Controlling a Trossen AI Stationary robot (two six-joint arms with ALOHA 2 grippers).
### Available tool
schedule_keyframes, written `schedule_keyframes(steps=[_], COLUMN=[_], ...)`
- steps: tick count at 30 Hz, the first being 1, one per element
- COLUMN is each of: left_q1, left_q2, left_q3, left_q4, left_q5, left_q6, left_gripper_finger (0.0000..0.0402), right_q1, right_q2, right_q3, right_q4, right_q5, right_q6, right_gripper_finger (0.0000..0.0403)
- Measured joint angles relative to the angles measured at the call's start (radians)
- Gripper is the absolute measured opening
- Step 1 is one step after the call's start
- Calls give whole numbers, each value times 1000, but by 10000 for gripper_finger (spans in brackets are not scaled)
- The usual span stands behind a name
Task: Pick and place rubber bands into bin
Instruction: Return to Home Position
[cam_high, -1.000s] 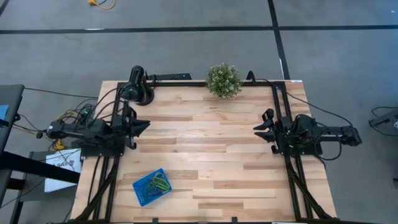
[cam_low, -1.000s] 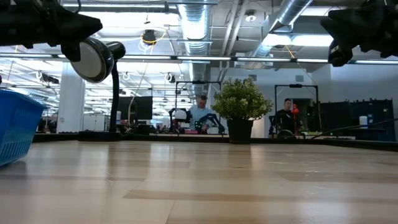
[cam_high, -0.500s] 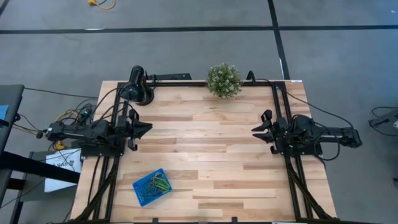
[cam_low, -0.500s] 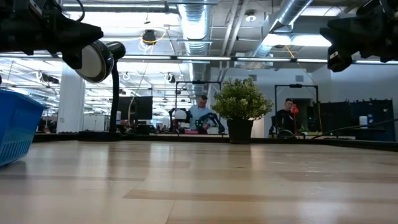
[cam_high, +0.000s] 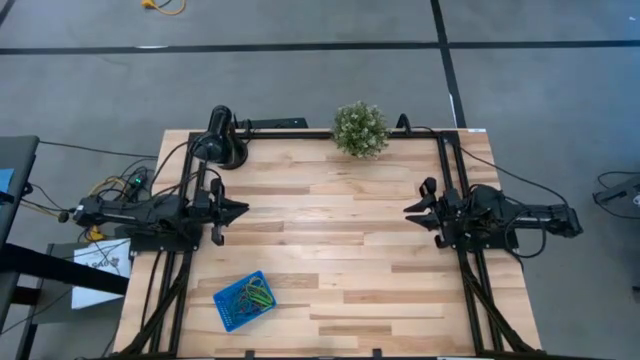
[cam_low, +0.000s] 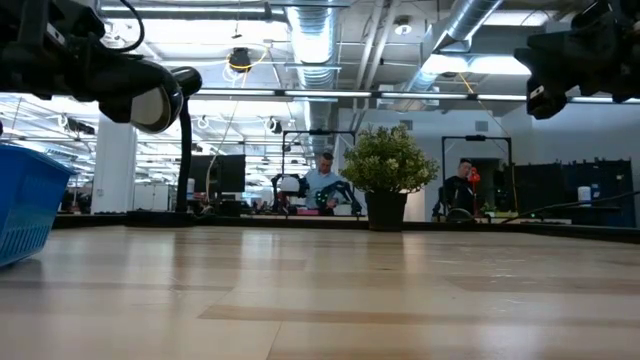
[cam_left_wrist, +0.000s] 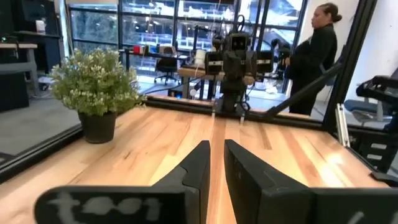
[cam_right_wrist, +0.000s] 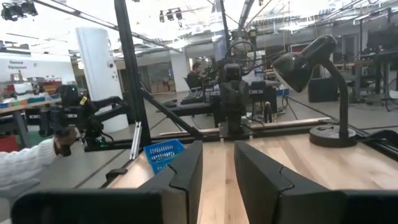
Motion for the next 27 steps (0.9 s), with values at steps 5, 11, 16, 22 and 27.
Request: schedule_keyframes(steps=[5,11,16,22,27], left_q1=[0,0,0,0,0], left_q2=[11,13,13,13,13], left_q3=[0,-2,-2,-2,-3], left_q4=[1,-1,-1,-1,-1], left_q5=[-2,16,17,17,18], left_q6=[-15,-60,-46,-41,-47], left_gripper_finger=[35,35,35,35,35], right_q1=[-2,6,6,6,6], right_q2=[0,40,51,51,51], right_q3=[0,0,0,-1,-1], right_q4=[-81,-119,-116,-115,-115], right_q5=[15,50,50,50,50], right_q6=[2,87,87,87,87], right_gripper_finger=[87,87,87,87,87])
